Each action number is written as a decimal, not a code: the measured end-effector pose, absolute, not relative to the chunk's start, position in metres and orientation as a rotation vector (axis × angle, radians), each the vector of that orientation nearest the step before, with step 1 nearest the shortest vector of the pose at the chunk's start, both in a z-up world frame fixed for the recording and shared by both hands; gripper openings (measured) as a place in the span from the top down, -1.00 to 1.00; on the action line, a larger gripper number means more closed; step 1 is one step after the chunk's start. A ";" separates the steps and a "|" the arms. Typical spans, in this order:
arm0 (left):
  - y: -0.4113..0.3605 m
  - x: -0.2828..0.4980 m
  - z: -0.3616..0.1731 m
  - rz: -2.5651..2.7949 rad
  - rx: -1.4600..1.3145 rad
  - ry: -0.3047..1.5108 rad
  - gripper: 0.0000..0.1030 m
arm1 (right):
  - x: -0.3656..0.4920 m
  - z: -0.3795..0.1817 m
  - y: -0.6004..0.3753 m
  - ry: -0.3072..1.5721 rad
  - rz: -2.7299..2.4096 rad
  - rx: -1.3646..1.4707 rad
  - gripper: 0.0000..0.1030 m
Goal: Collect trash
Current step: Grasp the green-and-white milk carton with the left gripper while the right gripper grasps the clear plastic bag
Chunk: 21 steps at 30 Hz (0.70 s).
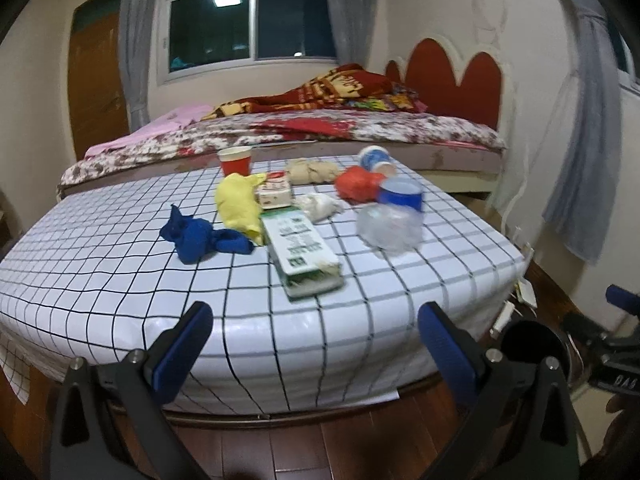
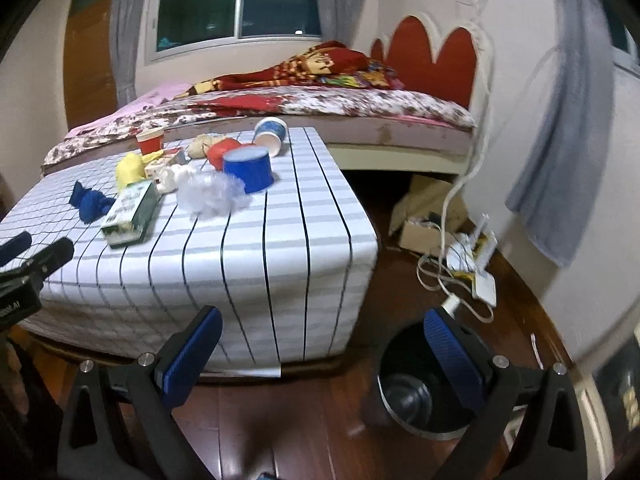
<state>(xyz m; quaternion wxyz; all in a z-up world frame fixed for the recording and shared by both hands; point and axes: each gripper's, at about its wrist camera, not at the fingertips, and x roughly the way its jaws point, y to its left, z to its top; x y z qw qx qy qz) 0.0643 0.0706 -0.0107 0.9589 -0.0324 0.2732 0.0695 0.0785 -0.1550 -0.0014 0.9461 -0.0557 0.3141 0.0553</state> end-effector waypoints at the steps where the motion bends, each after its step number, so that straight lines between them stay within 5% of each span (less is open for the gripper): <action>1: 0.076 0.074 -0.013 0.137 -0.086 0.561 -0.99 | 0.092 0.000 -0.150 0.633 0.139 -0.123 -0.98; 14: 0.090 0.159 -0.048 0.172 -0.166 0.644 -0.72 | 0.192 -0.030 -0.111 0.731 0.309 -0.125 -0.96; 21: 0.103 0.165 -0.062 0.151 -0.169 0.679 -0.17 | 0.216 -0.028 -0.078 0.707 0.424 -0.170 -0.77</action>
